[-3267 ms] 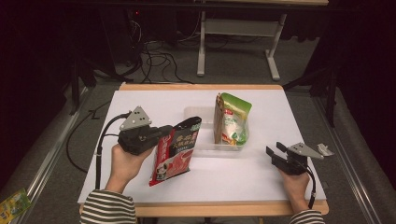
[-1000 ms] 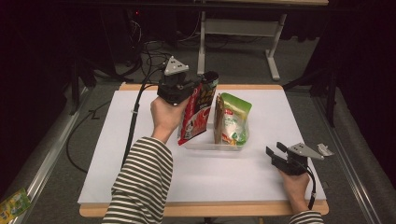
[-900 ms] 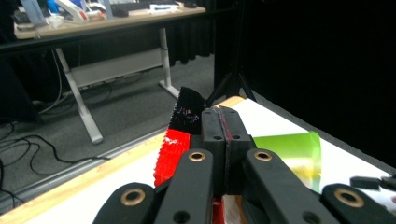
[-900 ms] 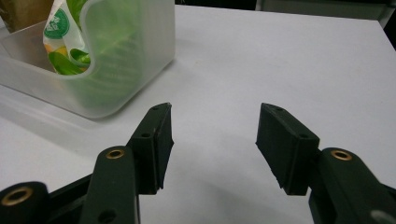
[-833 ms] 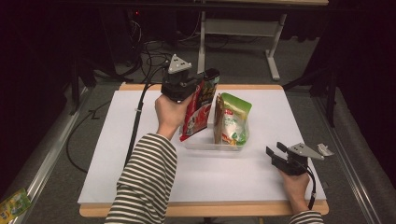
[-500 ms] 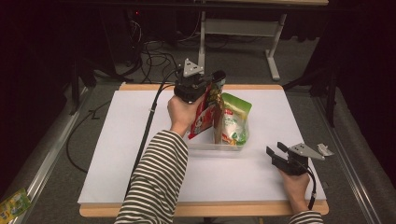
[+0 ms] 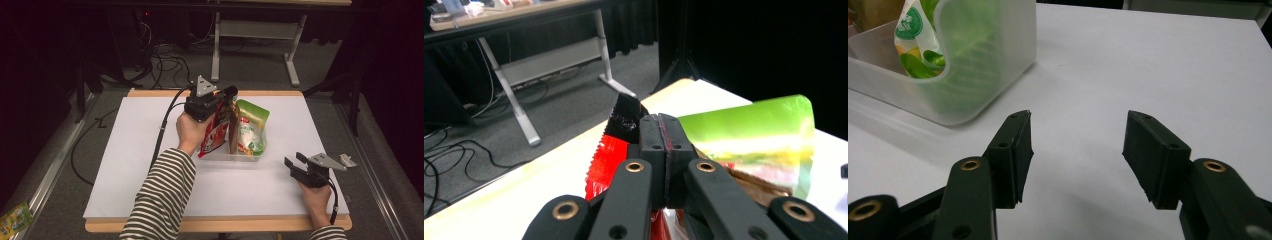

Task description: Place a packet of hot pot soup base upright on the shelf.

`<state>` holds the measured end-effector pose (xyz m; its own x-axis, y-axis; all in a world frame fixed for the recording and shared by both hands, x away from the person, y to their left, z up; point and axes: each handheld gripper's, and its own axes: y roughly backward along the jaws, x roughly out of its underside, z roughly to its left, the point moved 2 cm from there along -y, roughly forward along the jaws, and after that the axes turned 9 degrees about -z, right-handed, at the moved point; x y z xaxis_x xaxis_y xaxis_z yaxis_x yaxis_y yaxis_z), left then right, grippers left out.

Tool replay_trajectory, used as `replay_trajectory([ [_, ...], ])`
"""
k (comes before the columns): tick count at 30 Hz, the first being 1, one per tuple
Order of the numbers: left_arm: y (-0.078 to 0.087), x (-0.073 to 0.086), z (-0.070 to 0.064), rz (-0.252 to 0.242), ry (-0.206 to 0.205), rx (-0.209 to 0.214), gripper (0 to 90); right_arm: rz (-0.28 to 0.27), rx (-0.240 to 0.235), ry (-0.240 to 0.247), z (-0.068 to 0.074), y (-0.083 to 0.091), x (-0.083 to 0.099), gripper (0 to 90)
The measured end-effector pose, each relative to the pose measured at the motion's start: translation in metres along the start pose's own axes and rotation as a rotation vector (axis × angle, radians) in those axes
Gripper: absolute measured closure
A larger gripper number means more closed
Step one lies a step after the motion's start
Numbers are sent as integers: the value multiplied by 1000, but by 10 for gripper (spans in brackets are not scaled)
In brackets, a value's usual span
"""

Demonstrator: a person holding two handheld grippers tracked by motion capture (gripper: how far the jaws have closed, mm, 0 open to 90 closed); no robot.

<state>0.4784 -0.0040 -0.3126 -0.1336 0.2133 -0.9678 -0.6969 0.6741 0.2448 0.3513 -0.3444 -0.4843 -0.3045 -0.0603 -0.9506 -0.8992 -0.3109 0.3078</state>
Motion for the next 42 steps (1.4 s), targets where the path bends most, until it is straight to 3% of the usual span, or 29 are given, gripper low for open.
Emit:
replay_trajectory([
  [5, 5, 1, -7, 20, -28, -3, 900, -10, 9, 5, 0, 1, 0, 455],
  [10, -12, -12, -5, 62, -38, -35, 900, -3, 6, 4, 0, 0, 0, 455],
  [14, -21, -17, -7, 10, -36, -68, 900, -17, 6, 2, -1, 1, 0, 453],
  [16, -18, -18, -9, -55, -27, -56, 900, -16, 4, 2, -1, 1, 0, 453],
  [17, -15, -21, -8, -82, -6, -37, 900, -10, 4, -2, 0, 1, 0, 453],
  [18, -14, -24, -7, -79, 38, 6, 900, -8, 5, 1, 0, 0, 0, 453],
  [19, -13, -27, -6, -68, 57, 16, 900, -5, 4, 7, 0, 0, 0, 453],
  [21, -9, -28, -7, -12, 29, 23, 900, 1, 5, 7, 1, 0, 0, 453],
  [22, -8, -26, -10, 15, -8, 19, 900, -1, 7, 7, 1, 0, 0, 453],
  [23, -6, -23, -12, 42, -71, 3, 900, -7, 9, 9, 0, 1, 0, 453],
  [24, -5, -21, -12, 54, -86, 7, 900, -13, 8, 5, 0, 1, 0, 453],
  [27, 1, -14, -9, 76, -68, 28, 900, 4, 0, -19, -2, -1, 0, 452],
  [33, 31, 7, 1, 96, 5, 44, 869, 4, 4, 13, 2, -1, 0, 455],
  [39, 51, 27, 8, 131, 27, 42, 797, 2, 4, 12, 1, 0, 0, 455],
  [42, 57, 38, 7, 173, 35, 55, 757, -2, 7, 2, 0, 0, 0, 457],
])
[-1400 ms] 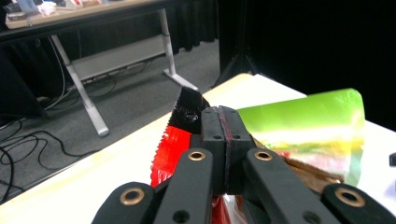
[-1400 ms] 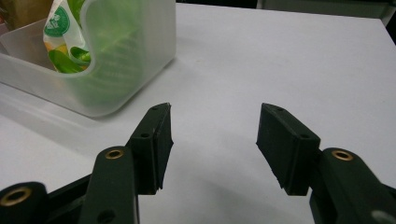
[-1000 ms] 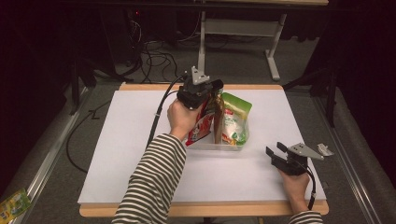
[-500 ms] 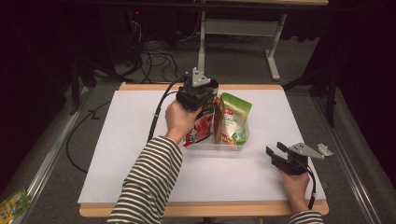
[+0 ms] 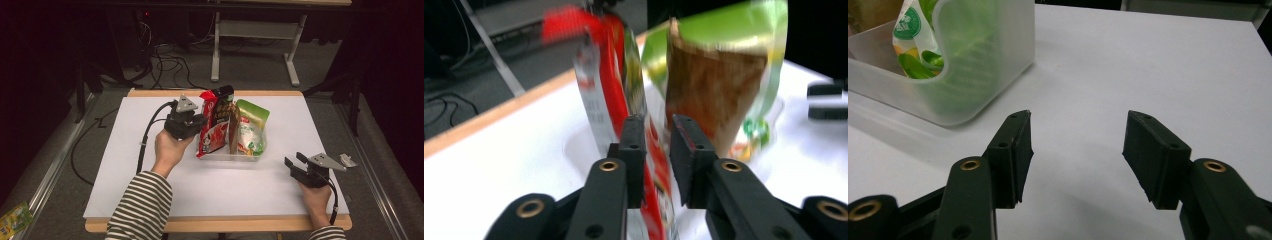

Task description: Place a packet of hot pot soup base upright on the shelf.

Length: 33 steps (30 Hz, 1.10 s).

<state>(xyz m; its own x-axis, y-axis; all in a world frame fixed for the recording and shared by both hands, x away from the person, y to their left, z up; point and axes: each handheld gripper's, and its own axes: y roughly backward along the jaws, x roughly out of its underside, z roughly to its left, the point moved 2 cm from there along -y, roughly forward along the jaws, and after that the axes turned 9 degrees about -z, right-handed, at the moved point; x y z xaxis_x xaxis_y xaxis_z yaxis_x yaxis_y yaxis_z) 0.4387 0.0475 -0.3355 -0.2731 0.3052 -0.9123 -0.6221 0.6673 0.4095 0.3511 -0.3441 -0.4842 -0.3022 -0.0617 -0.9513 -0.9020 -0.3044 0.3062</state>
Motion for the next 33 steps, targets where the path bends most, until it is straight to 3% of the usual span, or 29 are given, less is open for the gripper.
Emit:
replay_trajectory([
  [6, -4, 23, -3, 104, -16, -8, 720, 1, 0, 1, 0, 0, 0, 457],
  [19, -20, 60, -14, 255, -38, -5, 691, -9, 2, -3, 0, 1, 0, 458],
  [23, -22, 65, -16, 276, -33, -8, 687, -27, -13, 23, 1, 2, 0, 467],
  [27, -24, 66, -13, 288, -13, -15, 709, -14, -11, 23, 3, 1, 0, 469],
  [33, -33, 68, -13, 308, -15, -40, 723, -17, -12, 22, 2, 2, 0, 469],
])
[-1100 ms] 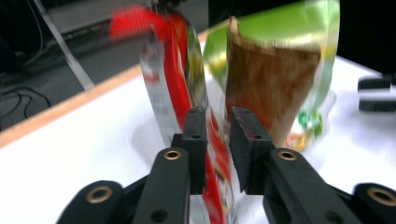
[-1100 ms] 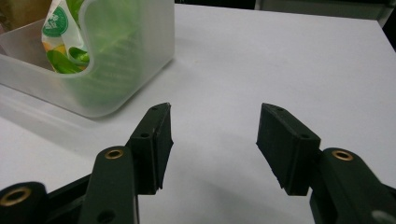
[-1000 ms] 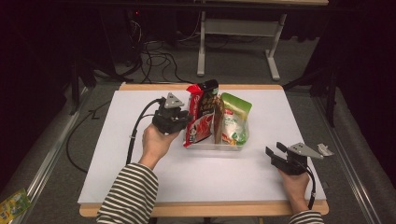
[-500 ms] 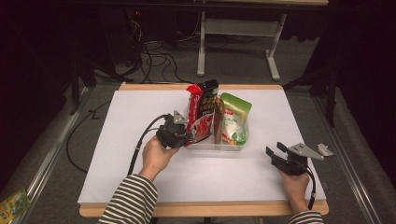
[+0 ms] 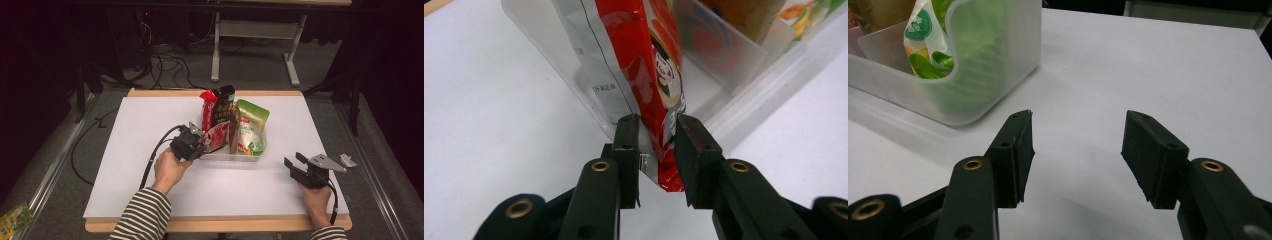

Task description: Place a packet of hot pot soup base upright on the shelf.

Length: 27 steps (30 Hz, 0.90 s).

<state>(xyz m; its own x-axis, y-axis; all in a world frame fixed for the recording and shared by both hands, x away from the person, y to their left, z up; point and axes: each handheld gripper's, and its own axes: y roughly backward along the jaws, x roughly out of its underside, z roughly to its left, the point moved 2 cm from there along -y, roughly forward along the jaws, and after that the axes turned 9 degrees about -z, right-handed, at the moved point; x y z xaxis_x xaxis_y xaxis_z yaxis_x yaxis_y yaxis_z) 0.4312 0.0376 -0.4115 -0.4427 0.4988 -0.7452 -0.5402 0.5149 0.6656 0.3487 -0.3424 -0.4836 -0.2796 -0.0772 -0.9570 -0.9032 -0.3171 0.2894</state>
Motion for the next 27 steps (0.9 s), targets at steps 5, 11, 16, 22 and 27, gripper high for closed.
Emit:
replay_trajectory([
  [5, -4, -2, -1, 14, 9, -15, 743, 2, -2, 1, 1, 0, 0, 469],
  [11, -8, -5, -2, 38, 12, -31, 763, 3, -1, 3, 1, 0, 0, 469],
  [16, -9, -5, -2, 43, 2, -45, 790, 0, 1, 3, 1, 0, 0, 468],
  [22, -12, -3, -1, 69, 22, -32, 822, -2, 4, 5, 1, 0, 0, 468],
  [27, -14, -1, 1, 64, 45, -22, 832, -2, 6, 8, 2, 0, 0, 467],
])
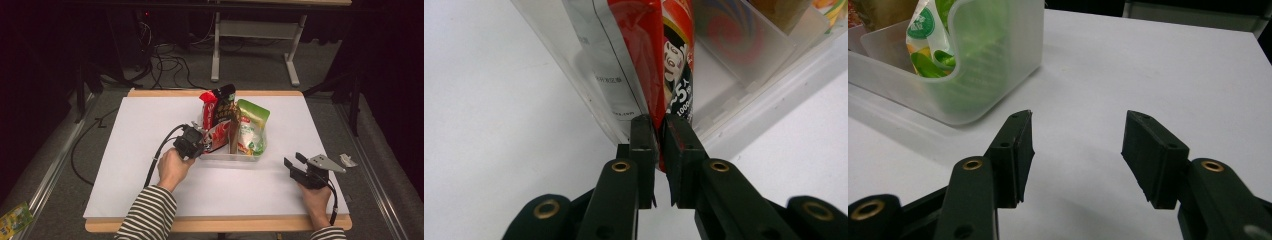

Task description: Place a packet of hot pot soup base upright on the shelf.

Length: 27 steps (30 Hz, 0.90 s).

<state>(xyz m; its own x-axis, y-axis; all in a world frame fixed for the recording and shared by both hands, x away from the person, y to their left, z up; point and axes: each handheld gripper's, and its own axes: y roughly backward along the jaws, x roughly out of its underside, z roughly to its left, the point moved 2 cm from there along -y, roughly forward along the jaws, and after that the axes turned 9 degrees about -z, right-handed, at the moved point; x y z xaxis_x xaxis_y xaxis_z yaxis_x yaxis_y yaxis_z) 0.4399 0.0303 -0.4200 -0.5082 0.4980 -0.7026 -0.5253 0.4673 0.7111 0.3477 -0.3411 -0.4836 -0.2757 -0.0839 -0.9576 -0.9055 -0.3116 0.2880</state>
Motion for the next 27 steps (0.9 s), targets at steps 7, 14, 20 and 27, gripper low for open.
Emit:
replay_trajectory([
  [7, -4, 2, 2, 7, 17, -2, 833, 1, -1, 6, 0, 0, 0, 467],
  [14, -2, 3, 1, -14, 7, -16, 826, 3, -1, 4, 1, 0, 0, 466],
  [20, 13, -3, 3, -117, 41, 5, 761, -8, 6, -2, 0, 1, 0, 466],
  [27, 18, -20, 10, -195, 66, -35, 691, -16, 14, -7, -1, 2, 0, 466],
])
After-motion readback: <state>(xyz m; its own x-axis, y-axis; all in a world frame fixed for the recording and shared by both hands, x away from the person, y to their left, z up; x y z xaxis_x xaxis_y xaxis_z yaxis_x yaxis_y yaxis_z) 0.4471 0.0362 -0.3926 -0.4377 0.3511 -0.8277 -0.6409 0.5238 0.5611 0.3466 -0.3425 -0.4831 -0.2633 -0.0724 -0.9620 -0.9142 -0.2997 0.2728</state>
